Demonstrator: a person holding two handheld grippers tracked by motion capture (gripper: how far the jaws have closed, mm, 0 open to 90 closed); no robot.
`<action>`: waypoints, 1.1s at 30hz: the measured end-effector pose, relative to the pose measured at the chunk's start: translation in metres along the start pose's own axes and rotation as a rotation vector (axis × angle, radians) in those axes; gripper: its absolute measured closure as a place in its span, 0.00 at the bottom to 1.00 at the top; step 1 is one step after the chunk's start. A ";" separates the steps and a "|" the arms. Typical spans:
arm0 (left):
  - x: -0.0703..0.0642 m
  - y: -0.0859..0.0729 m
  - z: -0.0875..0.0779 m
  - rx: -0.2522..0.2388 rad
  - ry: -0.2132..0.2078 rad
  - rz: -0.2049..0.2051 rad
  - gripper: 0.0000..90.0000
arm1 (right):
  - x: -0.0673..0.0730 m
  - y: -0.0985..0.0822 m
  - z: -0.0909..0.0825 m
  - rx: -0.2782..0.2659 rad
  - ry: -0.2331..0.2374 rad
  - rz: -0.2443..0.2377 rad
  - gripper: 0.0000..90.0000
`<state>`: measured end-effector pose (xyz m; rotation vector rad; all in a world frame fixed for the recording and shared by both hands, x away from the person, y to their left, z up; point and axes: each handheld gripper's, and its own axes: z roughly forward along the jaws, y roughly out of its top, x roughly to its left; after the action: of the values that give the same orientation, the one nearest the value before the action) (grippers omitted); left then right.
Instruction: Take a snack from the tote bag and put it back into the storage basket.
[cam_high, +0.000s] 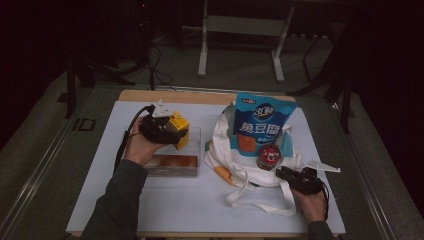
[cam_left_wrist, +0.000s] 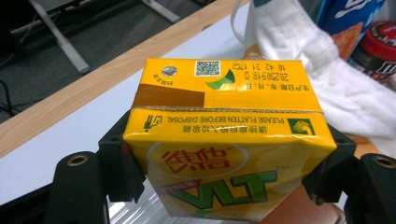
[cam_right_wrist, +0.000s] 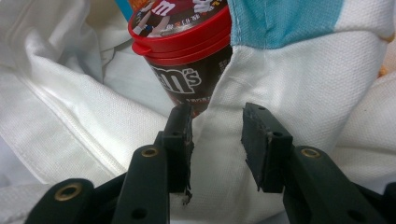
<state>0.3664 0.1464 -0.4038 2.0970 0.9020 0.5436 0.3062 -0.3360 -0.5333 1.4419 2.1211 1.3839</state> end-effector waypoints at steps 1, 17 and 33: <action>0.000 -0.001 0.000 0.002 0.004 0.001 0.32 | 0.000 0.000 0.000 0.002 0.001 0.002 0.70; 0.009 -0.019 -0.003 0.033 0.058 -0.030 0.32 | 0.000 0.000 0.000 0.001 0.005 0.007 0.70; 0.022 -0.042 -0.016 0.024 0.128 -0.094 0.32 | -0.001 0.000 0.000 -0.004 0.007 0.007 0.70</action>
<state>0.3531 0.1896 -0.4257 2.0476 1.0791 0.6255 0.3067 -0.3367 -0.5338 1.4470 2.1186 1.3971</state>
